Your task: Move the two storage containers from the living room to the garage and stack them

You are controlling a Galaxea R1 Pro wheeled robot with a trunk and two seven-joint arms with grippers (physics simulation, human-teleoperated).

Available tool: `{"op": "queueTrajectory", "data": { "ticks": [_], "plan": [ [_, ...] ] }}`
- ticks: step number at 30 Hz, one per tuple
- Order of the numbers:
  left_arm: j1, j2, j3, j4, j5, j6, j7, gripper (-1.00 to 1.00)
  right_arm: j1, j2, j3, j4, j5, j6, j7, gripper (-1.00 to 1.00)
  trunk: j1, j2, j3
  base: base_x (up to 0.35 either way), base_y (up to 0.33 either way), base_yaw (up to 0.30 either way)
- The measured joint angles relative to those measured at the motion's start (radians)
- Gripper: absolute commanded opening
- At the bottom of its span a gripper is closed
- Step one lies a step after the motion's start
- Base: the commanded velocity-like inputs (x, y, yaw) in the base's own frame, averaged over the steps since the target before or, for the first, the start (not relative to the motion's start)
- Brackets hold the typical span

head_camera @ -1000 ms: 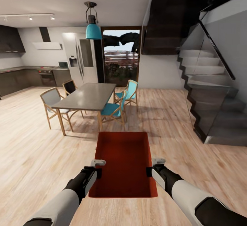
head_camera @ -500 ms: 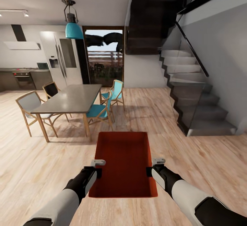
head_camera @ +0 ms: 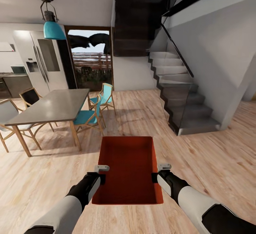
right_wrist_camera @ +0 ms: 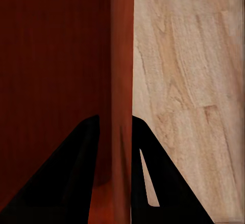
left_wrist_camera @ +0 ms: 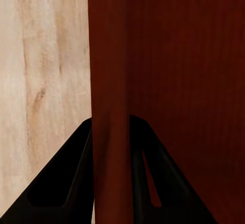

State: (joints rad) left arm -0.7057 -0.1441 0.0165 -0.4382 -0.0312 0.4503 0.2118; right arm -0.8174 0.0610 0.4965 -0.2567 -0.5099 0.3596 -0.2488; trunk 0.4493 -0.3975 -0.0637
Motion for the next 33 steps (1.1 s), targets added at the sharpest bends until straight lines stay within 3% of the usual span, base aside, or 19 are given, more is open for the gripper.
{"op": "queueTrajectory", "data": {
  "ticks": [33],
  "plan": [
    [0.0,0.0,0.0,0.003,0.0,0.0,0.0,-1.0,0.0,0.001,0.0,0.005,0.0,0.0,0.002,-1.0,0.0,0.0,0.0,0.0,0.0,-0.288]
  ]
}}
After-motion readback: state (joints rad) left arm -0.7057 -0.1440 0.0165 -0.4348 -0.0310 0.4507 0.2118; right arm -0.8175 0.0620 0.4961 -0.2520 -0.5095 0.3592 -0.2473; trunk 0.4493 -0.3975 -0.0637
